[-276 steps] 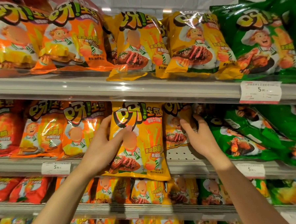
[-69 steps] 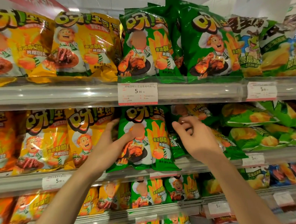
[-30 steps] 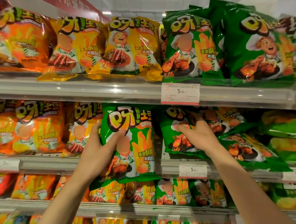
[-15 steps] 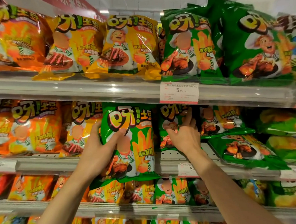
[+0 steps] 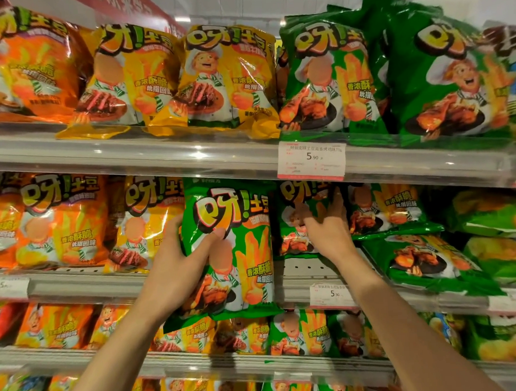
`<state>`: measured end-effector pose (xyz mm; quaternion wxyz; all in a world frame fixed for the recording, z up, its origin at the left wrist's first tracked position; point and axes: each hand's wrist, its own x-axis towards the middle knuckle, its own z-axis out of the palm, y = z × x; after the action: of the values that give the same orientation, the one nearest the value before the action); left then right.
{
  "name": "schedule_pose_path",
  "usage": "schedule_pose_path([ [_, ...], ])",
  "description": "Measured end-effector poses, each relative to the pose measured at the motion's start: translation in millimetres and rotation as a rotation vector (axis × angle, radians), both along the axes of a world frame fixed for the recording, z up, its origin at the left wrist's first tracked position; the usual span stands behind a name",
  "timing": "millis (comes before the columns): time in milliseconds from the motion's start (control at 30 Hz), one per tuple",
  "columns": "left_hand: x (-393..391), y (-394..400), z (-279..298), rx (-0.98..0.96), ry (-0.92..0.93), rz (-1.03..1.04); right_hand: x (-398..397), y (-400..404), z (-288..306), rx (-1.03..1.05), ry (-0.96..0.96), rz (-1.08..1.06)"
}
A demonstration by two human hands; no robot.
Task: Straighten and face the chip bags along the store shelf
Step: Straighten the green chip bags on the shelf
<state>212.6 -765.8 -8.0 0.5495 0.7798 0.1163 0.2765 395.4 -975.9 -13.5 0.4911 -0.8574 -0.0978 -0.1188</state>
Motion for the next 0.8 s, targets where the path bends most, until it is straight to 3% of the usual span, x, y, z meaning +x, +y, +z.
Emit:
schedule_pose_path([
  [200,15,-21,-6,-0.008,-0.006,-0.048,-43,-22,9,0.163,0.018,0.116],
  [400,49,-67,-3,0.0,-0.015,-0.132,-73,-28,4,0.219,0.215,0.236],
  [633,104,-98,12,-0.048,-0.041,-0.157,-30,-32,19,0.252,0.012,0.092],
  [800,101,-109,-10,-0.062,-0.058,-0.162,-31,-31,-7,0.213,0.031,0.115],
])
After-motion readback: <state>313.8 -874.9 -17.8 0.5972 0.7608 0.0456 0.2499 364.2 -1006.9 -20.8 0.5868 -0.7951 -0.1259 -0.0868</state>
